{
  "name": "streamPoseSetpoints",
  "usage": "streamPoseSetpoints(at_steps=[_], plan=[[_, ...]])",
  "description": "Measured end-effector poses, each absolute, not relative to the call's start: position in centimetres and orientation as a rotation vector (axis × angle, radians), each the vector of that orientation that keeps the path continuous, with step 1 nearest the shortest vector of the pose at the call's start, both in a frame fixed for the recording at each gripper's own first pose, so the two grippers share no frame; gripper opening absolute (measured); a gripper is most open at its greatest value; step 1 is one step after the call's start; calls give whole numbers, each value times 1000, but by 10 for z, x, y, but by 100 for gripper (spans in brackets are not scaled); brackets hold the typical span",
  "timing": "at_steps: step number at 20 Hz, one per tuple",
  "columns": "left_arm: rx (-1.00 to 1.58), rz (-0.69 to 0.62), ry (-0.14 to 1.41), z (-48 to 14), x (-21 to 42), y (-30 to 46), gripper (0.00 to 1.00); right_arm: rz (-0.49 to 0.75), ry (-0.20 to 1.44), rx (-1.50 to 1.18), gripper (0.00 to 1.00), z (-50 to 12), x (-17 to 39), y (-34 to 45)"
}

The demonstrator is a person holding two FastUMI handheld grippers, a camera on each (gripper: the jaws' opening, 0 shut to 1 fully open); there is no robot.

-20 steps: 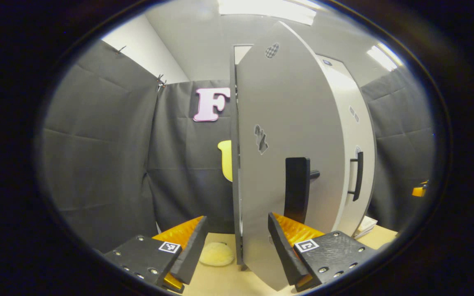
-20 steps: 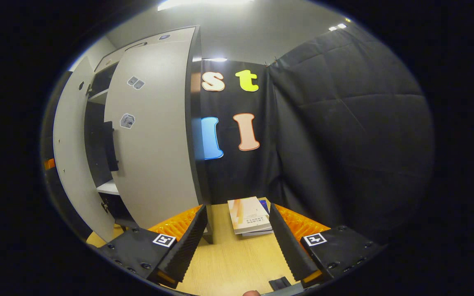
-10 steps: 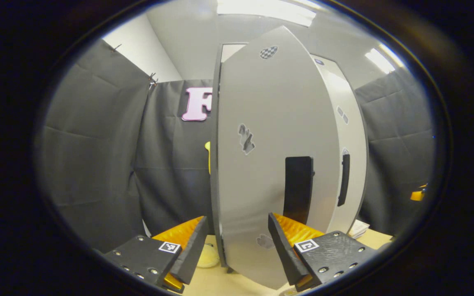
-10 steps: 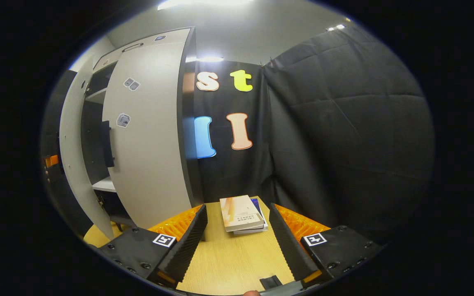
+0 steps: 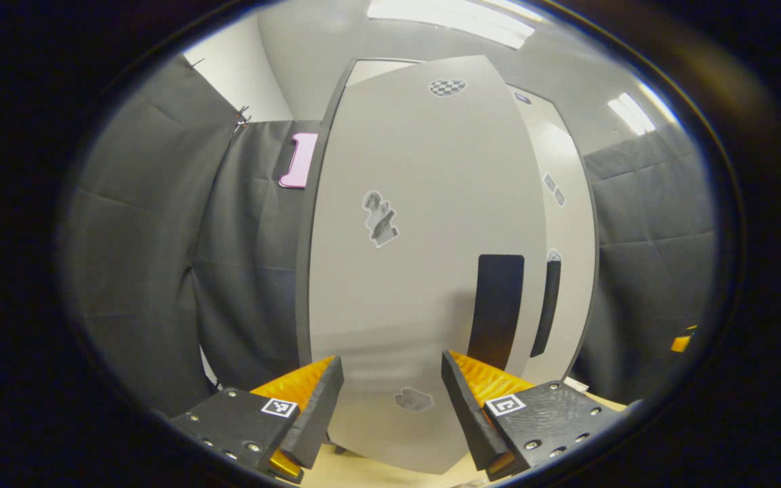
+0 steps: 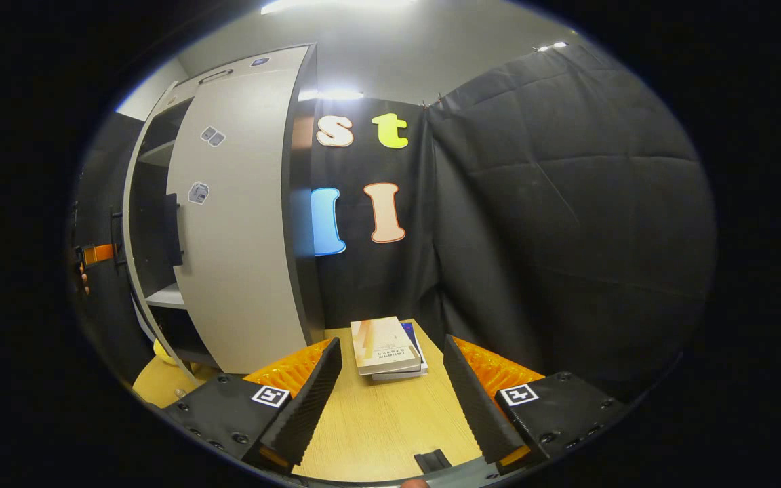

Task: Grasp the bottle in the cabinet with the left hand and place it on the coaster, then close the right door with the right hand and the left door with the left hand.

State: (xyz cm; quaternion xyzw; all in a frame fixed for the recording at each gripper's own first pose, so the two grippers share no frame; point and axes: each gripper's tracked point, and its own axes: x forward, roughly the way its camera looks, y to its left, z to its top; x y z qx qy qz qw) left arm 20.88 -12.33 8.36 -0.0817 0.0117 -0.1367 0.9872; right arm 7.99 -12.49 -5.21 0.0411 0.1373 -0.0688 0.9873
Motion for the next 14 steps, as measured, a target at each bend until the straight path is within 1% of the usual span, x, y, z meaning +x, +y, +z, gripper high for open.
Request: streamPoseSetpoints(at_steps=[4, 7, 8, 9, 10, 14], plan=[[-166, -266, 21, 81, 208, -122, 85, -122, 279, 74, 97, -52, 79, -123], [-153, -226, 19, 80, 204, -114, 85, -94, 255, 79, 96, -44, 82, -119], [-145, -215, 16, 80, 198, -108, 85, -81, 241, 77, 96, -40, 83, -117], [-135, -201, 16, 80, 193, -103, 84, -66, 227, 73, 92, -36, 84, -115], [-123, -184, 16, 79, 183, -95, 84, -50, 216, 69, 96, -34, 85, -114], [-83, -118, 20, 73, 142, -70, 86, 31, 169, 73, 96, -28, 92, -99]])
